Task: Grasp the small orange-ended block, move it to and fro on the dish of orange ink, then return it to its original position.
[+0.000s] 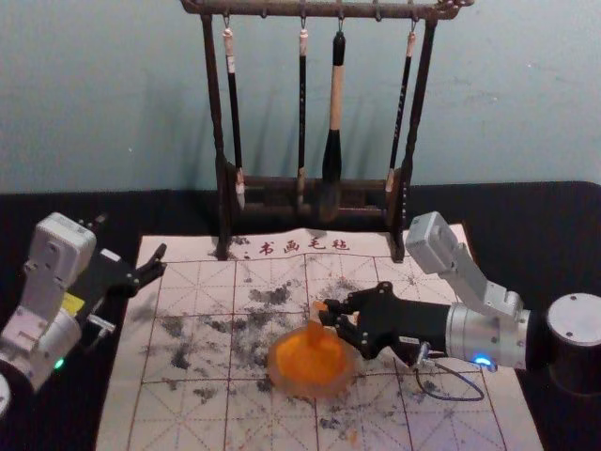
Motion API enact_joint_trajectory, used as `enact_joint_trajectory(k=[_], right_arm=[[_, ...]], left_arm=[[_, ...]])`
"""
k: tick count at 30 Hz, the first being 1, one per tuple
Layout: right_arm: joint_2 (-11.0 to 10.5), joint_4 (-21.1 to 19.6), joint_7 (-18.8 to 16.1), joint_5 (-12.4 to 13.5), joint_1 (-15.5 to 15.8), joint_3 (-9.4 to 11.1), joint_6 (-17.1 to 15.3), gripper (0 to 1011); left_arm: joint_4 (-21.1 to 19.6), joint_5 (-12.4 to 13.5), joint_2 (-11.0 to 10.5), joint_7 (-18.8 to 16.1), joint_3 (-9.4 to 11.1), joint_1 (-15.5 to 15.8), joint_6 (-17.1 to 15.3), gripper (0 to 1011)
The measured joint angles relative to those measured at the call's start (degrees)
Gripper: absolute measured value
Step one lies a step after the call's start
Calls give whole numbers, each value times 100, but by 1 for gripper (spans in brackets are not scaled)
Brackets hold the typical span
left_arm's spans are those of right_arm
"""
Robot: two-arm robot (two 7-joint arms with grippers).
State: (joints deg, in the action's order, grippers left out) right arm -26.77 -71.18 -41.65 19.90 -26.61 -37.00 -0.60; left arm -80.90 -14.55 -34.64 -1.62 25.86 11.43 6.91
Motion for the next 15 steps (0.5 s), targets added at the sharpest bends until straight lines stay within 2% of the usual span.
enact_joint_trajectory(k=[15], right_arm=[[-434, -594, -100, 207, 378, 134, -115, 83]], left_arm=[[0, 0, 0, 0, 0, 0, 0, 1001]])
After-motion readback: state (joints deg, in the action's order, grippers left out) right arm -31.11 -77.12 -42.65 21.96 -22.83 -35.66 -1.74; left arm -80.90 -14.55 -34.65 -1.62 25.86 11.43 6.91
